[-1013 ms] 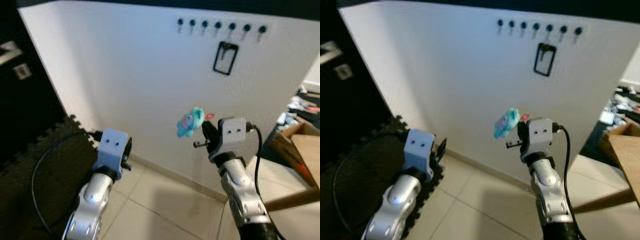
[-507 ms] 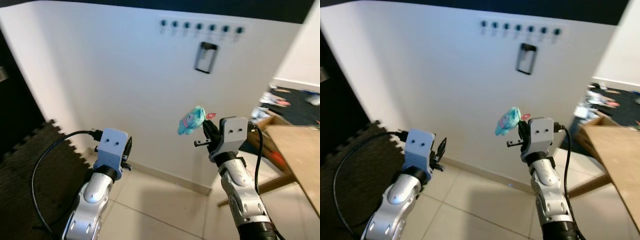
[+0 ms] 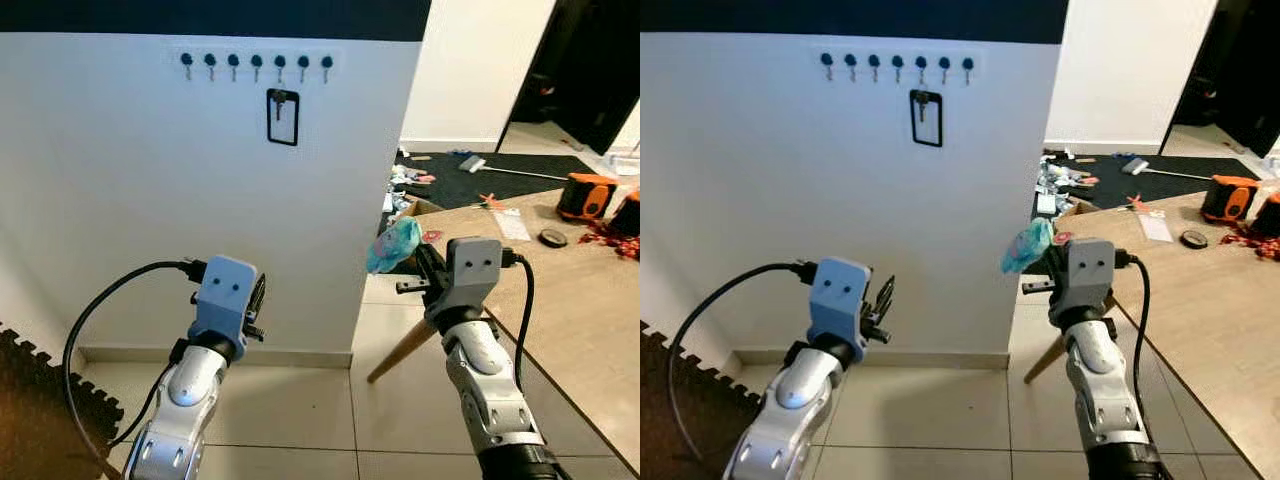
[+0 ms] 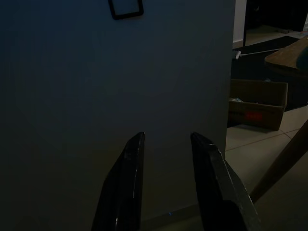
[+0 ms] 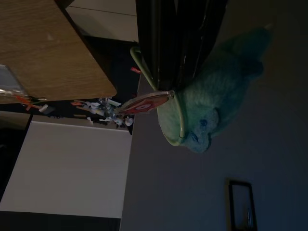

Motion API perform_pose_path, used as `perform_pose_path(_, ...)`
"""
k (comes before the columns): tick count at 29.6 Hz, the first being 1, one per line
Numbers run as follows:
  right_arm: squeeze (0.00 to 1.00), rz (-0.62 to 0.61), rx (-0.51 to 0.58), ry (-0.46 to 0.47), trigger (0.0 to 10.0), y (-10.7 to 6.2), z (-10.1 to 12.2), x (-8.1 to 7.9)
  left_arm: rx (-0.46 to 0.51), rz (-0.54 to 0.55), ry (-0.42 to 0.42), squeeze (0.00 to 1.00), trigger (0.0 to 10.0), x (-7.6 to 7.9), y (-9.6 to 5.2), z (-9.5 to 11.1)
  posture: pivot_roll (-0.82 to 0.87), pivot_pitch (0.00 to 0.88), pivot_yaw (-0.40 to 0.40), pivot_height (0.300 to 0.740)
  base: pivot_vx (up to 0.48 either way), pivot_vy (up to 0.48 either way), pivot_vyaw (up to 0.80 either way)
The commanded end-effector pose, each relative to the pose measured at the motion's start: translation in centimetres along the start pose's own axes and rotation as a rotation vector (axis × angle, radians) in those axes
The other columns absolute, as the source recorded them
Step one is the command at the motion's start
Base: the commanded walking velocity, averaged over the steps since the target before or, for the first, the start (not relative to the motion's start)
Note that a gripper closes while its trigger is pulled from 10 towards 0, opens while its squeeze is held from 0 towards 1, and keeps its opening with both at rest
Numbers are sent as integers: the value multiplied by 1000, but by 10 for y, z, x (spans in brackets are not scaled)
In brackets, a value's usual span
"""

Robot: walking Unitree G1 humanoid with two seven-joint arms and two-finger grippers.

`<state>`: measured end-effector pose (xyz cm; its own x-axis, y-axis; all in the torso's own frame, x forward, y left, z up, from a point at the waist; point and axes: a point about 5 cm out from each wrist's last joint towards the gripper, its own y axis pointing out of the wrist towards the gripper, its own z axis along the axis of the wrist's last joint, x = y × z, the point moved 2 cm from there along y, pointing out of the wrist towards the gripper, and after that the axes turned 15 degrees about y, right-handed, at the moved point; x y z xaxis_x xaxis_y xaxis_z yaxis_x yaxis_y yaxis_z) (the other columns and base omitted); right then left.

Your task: Hang keys on a hook

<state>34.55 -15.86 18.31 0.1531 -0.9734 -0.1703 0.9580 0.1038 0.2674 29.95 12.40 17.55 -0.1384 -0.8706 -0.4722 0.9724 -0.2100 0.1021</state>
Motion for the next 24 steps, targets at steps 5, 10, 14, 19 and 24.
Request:
perform_pose_path(5,0,2,2,-3,10000,0,0,0,-12,0,-12,0,10000,1,-1,-3,116,112,7,740,0,0,0)
perform_pose_path(10,0,4,3,3,10000,0,0,-2,-7,-2,-4,0,10000,0,-1,-2,118,111,9,740,0,0,0)
perform_pose_path(14,0,7,3,7,10000,0,-1,-3,-11,-5,9,0,10000,1,-1,-3,118,111,9,740,0,0,0)
perform_pose_path(19,0,7,3,7,10000,1,-1,-2,-11,-15,19,0,10000,3,-1,-3,118,111,9,740,0,-148,0)
perform_pose_path(24,0,9,2,6,10000,0,-1,-2,-4,-22,47,0,10000,5,-1,-2,118,111,9,740,0,-466,0)
